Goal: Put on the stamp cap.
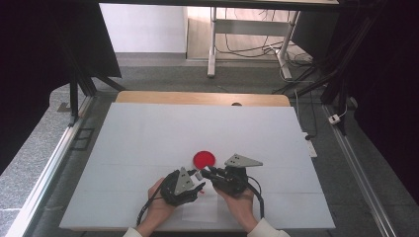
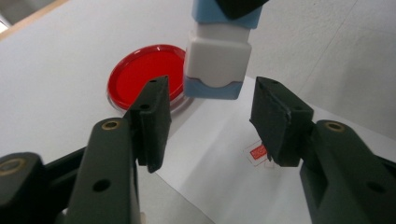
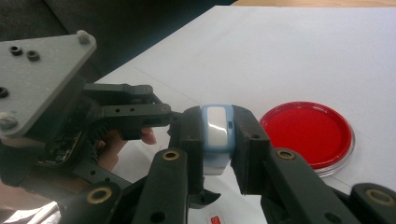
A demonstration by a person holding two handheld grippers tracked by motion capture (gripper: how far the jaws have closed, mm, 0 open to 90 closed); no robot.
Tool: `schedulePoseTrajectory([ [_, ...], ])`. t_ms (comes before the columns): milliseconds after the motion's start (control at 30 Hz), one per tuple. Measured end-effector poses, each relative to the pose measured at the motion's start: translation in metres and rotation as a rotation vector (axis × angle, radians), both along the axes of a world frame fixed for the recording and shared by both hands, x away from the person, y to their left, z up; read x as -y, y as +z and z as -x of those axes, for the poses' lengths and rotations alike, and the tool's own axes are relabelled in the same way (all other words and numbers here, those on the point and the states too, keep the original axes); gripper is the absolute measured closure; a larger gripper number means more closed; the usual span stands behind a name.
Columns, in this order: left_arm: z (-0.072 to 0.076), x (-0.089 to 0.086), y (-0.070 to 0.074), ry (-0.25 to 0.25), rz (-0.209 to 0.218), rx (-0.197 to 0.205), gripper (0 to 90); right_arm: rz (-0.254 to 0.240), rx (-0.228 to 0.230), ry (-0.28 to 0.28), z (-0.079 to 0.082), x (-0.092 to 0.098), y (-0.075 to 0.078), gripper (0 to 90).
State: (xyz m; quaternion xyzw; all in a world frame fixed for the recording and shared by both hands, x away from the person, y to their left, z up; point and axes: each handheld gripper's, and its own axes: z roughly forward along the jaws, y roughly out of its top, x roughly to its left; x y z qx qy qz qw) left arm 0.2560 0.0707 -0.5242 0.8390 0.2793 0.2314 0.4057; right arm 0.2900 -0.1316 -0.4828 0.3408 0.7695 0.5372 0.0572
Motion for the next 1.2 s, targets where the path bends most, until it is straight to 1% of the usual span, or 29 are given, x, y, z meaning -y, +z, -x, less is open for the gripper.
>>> schedulePoseTrajectory([
  [200,-0.001,-0.002,0.001,0.001,-0.004,-0.02,43.7,0.0,0.0,-0.001,-0.001,0.001,0.0,75.3],
  [233,-0.001,-0.003,0.001,0.003,0.001,-0.031,42.9,-0.001,-0.002,-0.001,-0.001,0.001,0.001,75.3],
  [333,-0.001,-0.008,0.002,-0.004,0.021,-0.09,40.4,-0.002,-0.004,-0.003,-0.002,0.003,0.001,75.3],
  [400,0.0,-0.013,0.004,0.002,0.029,-0.108,37.7,-0.001,0.0,-0.001,-0.003,0.004,0.001,75.3],
  [533,0.001,-0.029,0.008,0.006,0.043,-0.135,33.8,0.011,0.008,0.0,-0.005,0.007,0.002,75.3],
  [567,0.002,-0.034,0.01,0.009,0.045,-0.143,33.8,0.015,0.011,0.0,-0.005,0.008,0.003,75.3],
  [600,0.002,-0.039,0.011,0.007,0.054,-0.159,34.1,0.019,0.012,0.0,-0.006,0.009,0.003,75.3],
  [700,0.004,-0.055,0.013,0.021,0.06,-0.181,34.2,0.036,0.015,-0.002,-0.009,0.012,0.003,75.3],
  [800,0.009,-0.071,0.014,0.039,0.059,-0.188,34.1,0.047,0.018,-0.006,-0.011,0.015,0.004,75.3],
  [867,0.011,-0.081,0.014,0.061,0.061,-0.19,34.1,0.052,0.02,-0.01,-0.012,0.017,0.004,75.3],
  [900,0.013,-0.086,0.014,0.074,0.068,-0.19,34.1,0.053,0.019,-0.01,-0.013,0.017,0.004,75.3],
  [967,0.016,-0.095,0.014,0.101,0.078,-0.188,34.0,0.056,0.016,-0.012,-0.014,0.019,0.004,75.4],
  [1200,0.028,-0.122,0.011,0.152,0.089,-0.178,33.9,0.069,0.026,-0.015,-0.017,0.022,0.004,75.3],
])
